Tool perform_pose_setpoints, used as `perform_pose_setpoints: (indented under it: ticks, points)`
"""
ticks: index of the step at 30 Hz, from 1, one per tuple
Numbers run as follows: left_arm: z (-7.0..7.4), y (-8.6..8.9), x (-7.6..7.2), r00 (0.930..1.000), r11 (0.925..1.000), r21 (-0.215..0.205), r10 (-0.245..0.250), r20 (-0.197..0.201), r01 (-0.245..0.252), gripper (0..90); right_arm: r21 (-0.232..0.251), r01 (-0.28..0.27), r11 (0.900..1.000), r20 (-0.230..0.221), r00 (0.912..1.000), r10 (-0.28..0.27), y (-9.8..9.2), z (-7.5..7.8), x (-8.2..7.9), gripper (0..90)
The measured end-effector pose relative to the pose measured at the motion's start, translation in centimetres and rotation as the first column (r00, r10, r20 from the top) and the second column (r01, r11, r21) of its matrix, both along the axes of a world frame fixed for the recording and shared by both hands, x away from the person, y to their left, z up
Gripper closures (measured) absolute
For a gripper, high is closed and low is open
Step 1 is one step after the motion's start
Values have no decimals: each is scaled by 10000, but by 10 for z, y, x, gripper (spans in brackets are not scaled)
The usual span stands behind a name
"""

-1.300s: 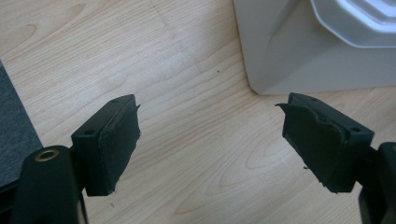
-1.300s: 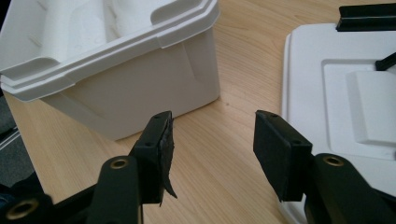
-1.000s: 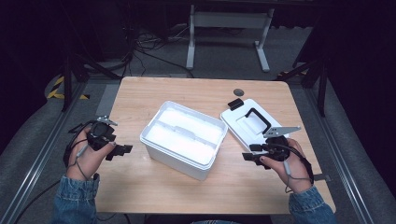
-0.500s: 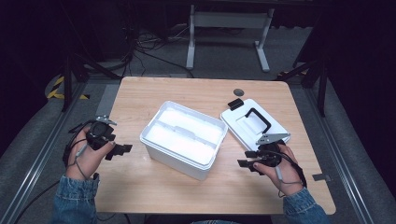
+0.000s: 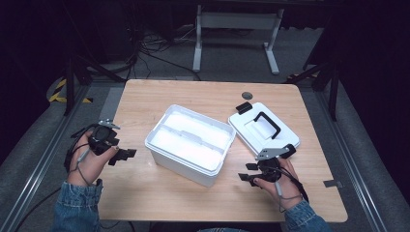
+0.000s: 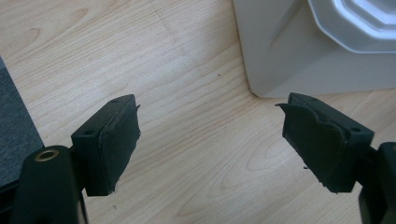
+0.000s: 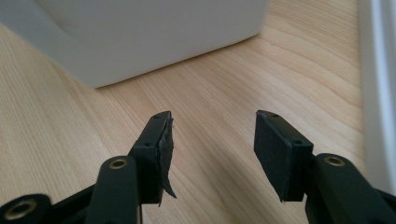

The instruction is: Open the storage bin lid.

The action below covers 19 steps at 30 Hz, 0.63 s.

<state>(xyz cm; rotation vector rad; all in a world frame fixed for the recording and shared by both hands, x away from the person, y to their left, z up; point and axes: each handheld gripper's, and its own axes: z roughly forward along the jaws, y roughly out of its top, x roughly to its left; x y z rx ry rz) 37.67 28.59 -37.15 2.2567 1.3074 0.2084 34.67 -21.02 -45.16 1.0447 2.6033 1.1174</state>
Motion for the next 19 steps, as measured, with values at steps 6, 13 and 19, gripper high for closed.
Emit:
perform_pose_setpoints:
  ticks: [6, 13, 19]
  points:
    - [0, -1, 0, 10000, 10000, -16, -89, 13, 89, 196, -150, -229, 9996, 529, 9983, 237, 7, -11, -2, 451]
    - [-1, -1, 1, 9999, 10000, 21, -93, 52, 93, 196, -502, -347, 9981, 662, 9971, 380, 9, -21, 1, 406]
    - [-1, -2, 1, 9999, 9999, 17, -99, 17, 99, 196, -401, -156, 9991, 620, 9979, 180, 8, -23, 1, 374]
